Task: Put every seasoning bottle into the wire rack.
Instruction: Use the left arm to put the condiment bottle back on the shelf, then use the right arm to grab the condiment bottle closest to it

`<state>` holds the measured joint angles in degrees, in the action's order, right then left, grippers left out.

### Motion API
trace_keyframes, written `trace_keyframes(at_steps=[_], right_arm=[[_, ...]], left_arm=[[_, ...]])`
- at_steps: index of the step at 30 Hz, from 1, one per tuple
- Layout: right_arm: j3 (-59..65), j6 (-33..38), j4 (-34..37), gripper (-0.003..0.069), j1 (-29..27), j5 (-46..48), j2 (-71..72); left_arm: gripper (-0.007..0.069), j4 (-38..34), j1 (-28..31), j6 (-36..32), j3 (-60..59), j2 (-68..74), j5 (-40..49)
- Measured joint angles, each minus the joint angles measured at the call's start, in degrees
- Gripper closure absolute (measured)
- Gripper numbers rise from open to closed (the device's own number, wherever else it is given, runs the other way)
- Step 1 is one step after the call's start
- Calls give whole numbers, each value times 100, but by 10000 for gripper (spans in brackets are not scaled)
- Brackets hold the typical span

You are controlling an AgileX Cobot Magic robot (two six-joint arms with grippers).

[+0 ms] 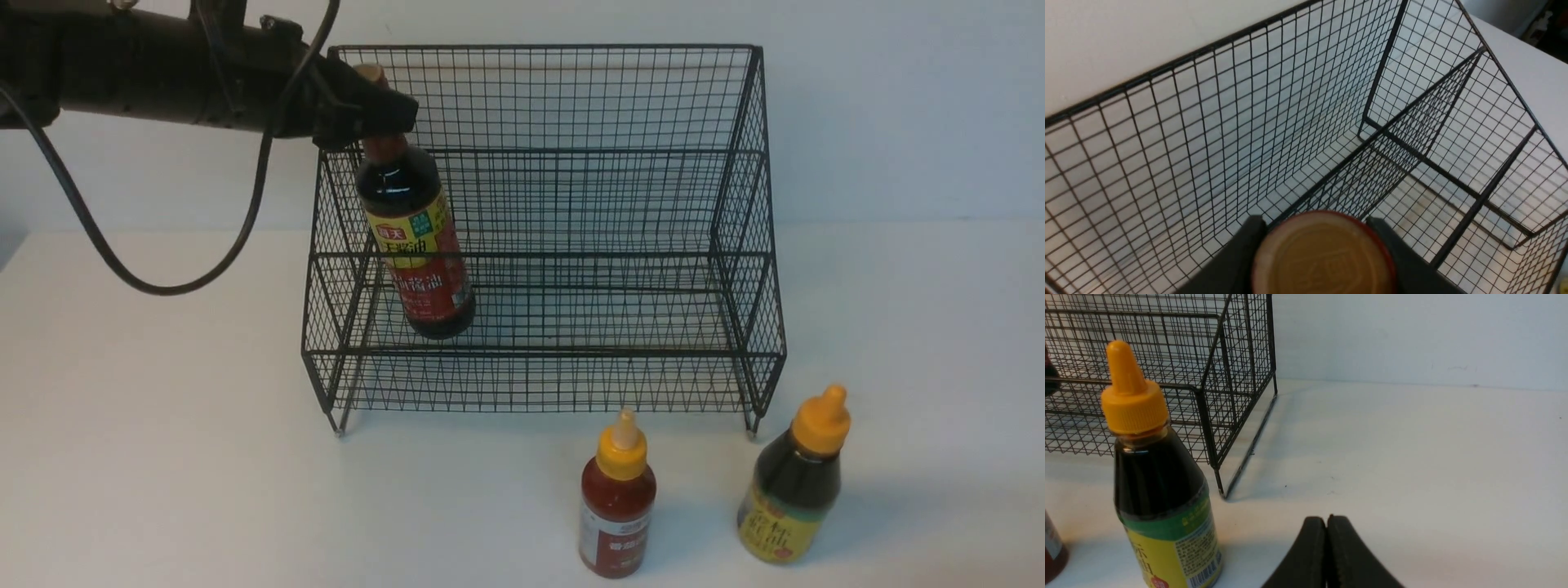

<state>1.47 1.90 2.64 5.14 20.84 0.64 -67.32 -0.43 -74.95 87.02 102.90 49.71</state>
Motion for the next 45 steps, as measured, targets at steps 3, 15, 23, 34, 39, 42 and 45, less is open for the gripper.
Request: trace_keyframes(at_steps=[3, 15, 23, 34, 39, 42, 45], right_arm=[[0, 0, 0, 673, 0, 0, 0], [0, 0, 0, 673, 0, 0, 0], [0, 0, 0, 673, 0, 0, 0], [0, 0, 0, 673, 0, 0, 0], [0, 0, 0, 673, 0, 0, 0], [0, 0, 0, 673, 0, 0, 0], [0, 0, 0, 673, 0, 0, 0]], left_arm=[[355, 19, 0, 7, 11, 0, 37], [328, -176, 27, 99, 11, 12, 207], [261, -909, 27, 175, 251, -22, 443], [335, -46, 34, 561, 540, -625, 556], [514, 815, 199, 1650, 559, -1407, 890], [615, 1869, 350, 2495, 566, -2183, 1610], [629, 2686, 364, 2989, 579, -2621, 2066]])
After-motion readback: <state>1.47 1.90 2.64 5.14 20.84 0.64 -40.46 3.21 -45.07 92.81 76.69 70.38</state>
